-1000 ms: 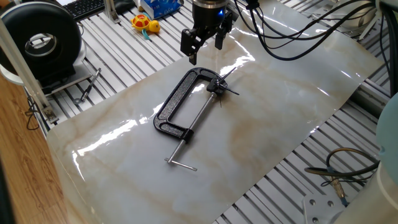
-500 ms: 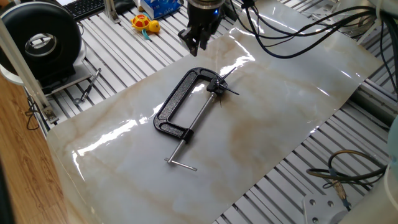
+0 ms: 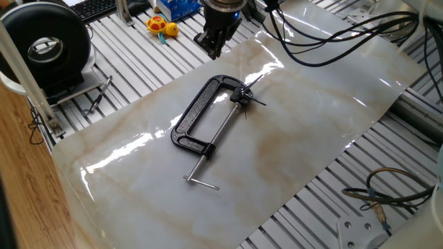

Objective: Turn the hands of a clock

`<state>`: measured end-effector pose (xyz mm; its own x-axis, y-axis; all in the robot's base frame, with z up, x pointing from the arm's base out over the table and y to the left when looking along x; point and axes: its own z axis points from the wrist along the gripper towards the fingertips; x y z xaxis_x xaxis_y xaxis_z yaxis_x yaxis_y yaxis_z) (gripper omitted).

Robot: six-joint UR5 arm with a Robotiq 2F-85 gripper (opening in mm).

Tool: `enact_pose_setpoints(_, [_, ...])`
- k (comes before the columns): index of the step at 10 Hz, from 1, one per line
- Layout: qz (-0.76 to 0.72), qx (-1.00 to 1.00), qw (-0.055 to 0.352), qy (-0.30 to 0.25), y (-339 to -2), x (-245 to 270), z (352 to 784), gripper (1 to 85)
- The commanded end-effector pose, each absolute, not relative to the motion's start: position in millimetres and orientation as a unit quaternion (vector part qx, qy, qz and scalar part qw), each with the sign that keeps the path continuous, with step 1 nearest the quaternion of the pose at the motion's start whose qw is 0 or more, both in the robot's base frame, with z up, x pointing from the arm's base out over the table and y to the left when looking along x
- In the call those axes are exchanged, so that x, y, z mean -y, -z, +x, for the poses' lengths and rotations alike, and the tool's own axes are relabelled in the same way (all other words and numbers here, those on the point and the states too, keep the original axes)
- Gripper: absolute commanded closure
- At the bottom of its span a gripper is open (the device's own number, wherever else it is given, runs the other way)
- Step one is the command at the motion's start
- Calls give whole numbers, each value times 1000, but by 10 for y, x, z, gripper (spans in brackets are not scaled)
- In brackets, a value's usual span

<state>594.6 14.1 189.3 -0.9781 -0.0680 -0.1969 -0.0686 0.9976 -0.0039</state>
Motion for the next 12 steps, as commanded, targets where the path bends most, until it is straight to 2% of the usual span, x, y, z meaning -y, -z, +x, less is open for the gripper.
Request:
enact_pose_setpoints(1, [-33, -993, 106, -31, -1916, -305, 5986, 670])
enact_pose_setpoints(6, [-33, -994, 96, -43, -1899, -366, 5933, 837])
enact_pose_setpoints(7, [-33, -994, 95, -39, -1884, -347, 5929, 843])
enact_pose_setpoints(9, [-12, -998, 45, -29, -1833, -280, 5674, 843])
enact_pose_setpoints(12, [-9, -999, 43, -32, -1823, -277, 5623, 843])
